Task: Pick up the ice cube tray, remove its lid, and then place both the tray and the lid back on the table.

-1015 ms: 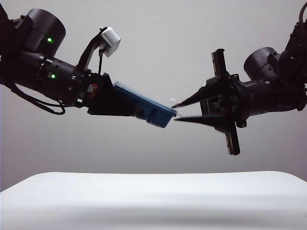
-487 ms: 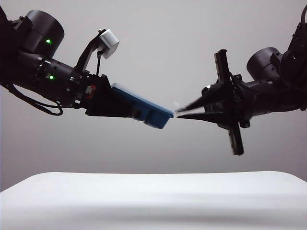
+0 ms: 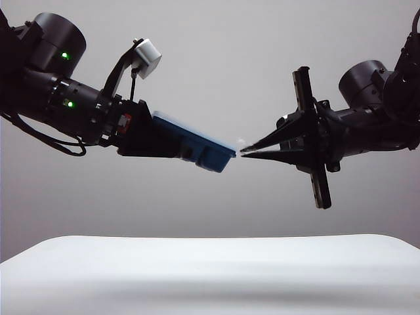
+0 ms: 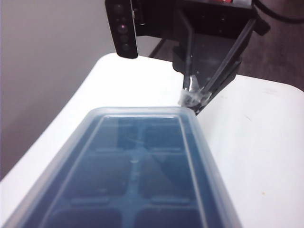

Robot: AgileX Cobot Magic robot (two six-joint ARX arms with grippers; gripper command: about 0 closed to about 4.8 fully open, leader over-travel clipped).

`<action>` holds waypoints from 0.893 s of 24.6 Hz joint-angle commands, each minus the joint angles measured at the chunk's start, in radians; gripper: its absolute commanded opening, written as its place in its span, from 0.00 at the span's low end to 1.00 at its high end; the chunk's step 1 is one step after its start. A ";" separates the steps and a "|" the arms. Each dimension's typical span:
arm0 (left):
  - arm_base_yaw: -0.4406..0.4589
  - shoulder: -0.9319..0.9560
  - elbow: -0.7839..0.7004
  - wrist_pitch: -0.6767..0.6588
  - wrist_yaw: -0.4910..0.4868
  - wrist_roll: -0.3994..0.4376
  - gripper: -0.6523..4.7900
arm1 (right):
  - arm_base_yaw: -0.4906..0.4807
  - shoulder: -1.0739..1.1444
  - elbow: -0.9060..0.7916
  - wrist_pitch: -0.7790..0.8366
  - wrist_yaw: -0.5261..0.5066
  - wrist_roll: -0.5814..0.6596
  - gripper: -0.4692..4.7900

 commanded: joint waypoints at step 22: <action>-0.007 -0.001 0.002 -0.167 -0.098 0.046 0.50 | -0.270 -0.009 0.031 0.236 -0.033 0.103 0.08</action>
